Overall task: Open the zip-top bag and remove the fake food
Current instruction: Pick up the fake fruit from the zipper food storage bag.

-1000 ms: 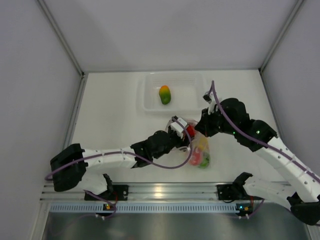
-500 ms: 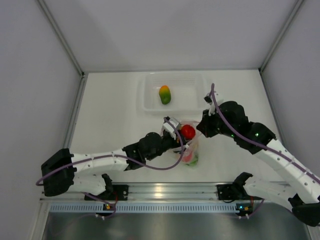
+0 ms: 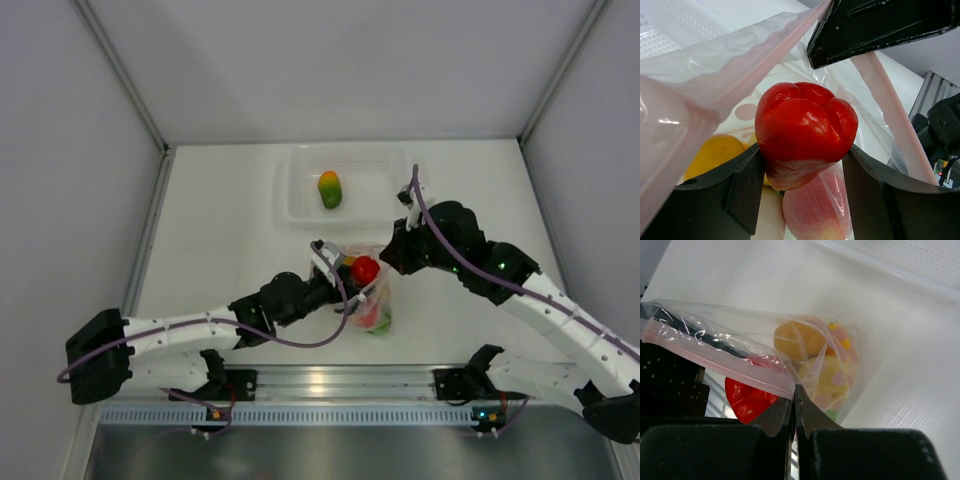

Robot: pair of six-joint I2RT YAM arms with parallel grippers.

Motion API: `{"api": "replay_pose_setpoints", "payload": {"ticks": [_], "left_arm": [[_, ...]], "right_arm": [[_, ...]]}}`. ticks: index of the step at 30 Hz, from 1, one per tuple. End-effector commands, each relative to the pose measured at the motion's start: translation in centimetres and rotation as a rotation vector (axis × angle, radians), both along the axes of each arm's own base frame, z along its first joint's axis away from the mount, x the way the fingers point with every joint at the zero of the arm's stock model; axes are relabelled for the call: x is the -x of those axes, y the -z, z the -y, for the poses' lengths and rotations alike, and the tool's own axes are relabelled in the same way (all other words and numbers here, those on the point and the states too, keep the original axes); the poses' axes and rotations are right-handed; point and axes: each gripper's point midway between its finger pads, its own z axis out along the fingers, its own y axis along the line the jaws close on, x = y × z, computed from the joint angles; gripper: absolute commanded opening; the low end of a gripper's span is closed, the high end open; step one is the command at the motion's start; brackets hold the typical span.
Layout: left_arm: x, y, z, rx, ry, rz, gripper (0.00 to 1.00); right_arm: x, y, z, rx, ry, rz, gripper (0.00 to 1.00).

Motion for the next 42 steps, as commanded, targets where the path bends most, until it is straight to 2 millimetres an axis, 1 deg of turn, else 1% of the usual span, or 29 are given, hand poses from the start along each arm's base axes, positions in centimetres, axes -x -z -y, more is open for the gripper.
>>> {"api": "replay_pose_setpoints", "payload": {"ticks": [1, 4, 5, 7, 8, 9, 10, 11, 12, 13, 14, 15, 16, 19, 21, 22, 23, 25, 26, 28, 29, 30, 31, 32, 35, 36, 38, 39, 42], "left_arm": [[1.0, -7.4, -1.2, 0.252, 0.021, 0.115, 0.0], [1.5, -8.5, -1.1, 0.285, 0.056, 0.15, 0.0], [1.9, -8.7, -0.4, 0.279, 0.091, 0.158, 0.0], [2.0, -8.7, 0.2, 0.266, 0.111, 0.17, 0.0], [1.9, -8.0, 0.9, 0.242, 0.124, 0.165, 0.0], [2.8, -8.3, 1.6, 0.235, 0.192, 0.189, 0.0], [3.0, -7.6, 2.3, 0.214, 0.221, 0.188, 0.0], [3.5, -7.4, 2.8, 0.205, 0.262, 0.196, 0.0], [4.4, -7.3, 3.3, 0.191, 0.323, 0.219, 0.0], [4.7, -7.5, 3.5, 0.189, 0.345, 0.229, 0.0], [4.9, -7.1, 3.8, 0.178, 0.367, 0.235, 0.0], [5.2, -7.2, 3.9, 0.167, 0.39, 0.265, 0.0], [5.9, -7.1, 4.3, 0.162, 0.44, 0.283, 0.0], [6.9, -6.8, 5.0, 0.108, 0.528, 0.31, 0.0], [7.3, -6.6, 5.3, 0.088, 0.568, 0.317, 0.0], [7.9, -6.3, 5.4, 0.077, 0.608, 0.311, 0.0], [8.1, -6.7, 5.5, 0.08, 0.621, 0.313, 0.0], [8.4, -6.7, 5.5, 0.074, 0.642, 0.31, 0.0], [8.5, -6.8, 5.5, 0.072, 0.645, 0.308, 0.0], [8.2, -7.5, 5.1, 0.083, 0.616, 0.319, 0.0], [8.1, -7.6, 4.9, 0.085, 0.607, 0.322, 0.0], [8.0, -7.8, 4.7, 0.09, 0.596, 0.327, 0.0], [7.9, -8.6, 4.3, 0.096, 0.578, 0.366, 0.0], [6.9, -8.8, 4.1, 0.092, 0.521, 0.37, 0.0], [5.1, -9.0, 3.3, 0.082, 0.4, 0.378, 0.0], [3.5, -9.0, 2.8, 0.073, 0.304, 0.371, 0.0], [2.6, -9.0, 2.0, 0.067, 0.242, 0.373, 0.0], [1.8, -9.1, 1.5, 0.064, 0.19, 0.37, 0.0], [1.3, -9.4, 1.0, 0.059, 0.147, 0.372, 0.0]], "right_arm": [[-4.0, 0.3, 4.6, 0.147, 0.227, 0.113, 0.0], [-3.5, 0.9, 3.5, 0.125, 0.17, 0.091, 0.0], [-3.5, 0.8, 3.1, 0.107, 0.152, 0.091, 0.0], [-2.7, 0.2, 1.9, 0.046, 0.089, 0.094, 0.0], [-2.5, -0.7, 1.4, 0.003, 0.065, 0.117, 0.0], [-1.9, -1.1, 0.8, -0.017, 0.021, 0.118, 0.0], [-1.5, -1.9, 0.4, -0.038, -0.011, 0.124, 0.0], [-1.2, -2.2, 0.2, -0.035, -0.042, 0.132, 0.0], [-0.8, -2.2, 0.1, -0.03, -0.059, 0.124, 0.0], [-0.9, -2.1, 0.3, -0.016, -0.052, 0.124, 0.0], [-1.0, -2.5, 0.5, -0.005, -0.045, 0.131, 0.0], [-0.8, -2.0, 1.0, 0.034, -0.044, 0.116, 0.0], [-0.8, -2.2, 1.0, 0.041, -0.049, 0.118, 0.0], [-0.2, -2.6, 0.7, 0.031, -0.079, 0.114, 0.0], [-0.3, -2.9, 0.9, 0.036, -0.065, 0.121, 0.0], [-0.4, -3.3, 0.8, 0.03, -0.064, 0.126, 0.0], [-0.5, -3.6, 0.8, 0.023, -0.064, 0.132, 0.0], [-0.7, -4.0, 0.5, 0.019, -0.061, 0.135, 0.0], [-0.9, -3.8, 0.7, 0.035, -0.051, 0.129, 0.0], [-1.4, -3.1, 0.7, 0.063, -0.038, 0.108, 0.0], [-1.8, -2.6, 1.2, 0.095, -0.009, 0.106, 0.0], [-1.9, -2.1, 1.3, 0.106, -0.005, 0.095, 0.0], [-1.9, -1.5, 1.3, 0.118, -0.003, 0.081, 0.0], [-1.9, -1.4, 1.2, 0.112, -0.003, 0.082, 0.0], [-1.8, -1.5, 1.5, 0.104, 0.007, 0.092, 0.0], [-1.7, -1.5, 1.5, 0.103, 0.007, 0.094, 0.0], [-1.5, -1.8, 1.8, 0.1, 0.009, 0.101, 0.0], [-1.5, -1.8, 1.8, 0.101, 0.008, 0.102, 0.0], [-1.1, -2.2, 1.5, 0.079, -0.018, 0.109, 0.0]]}}
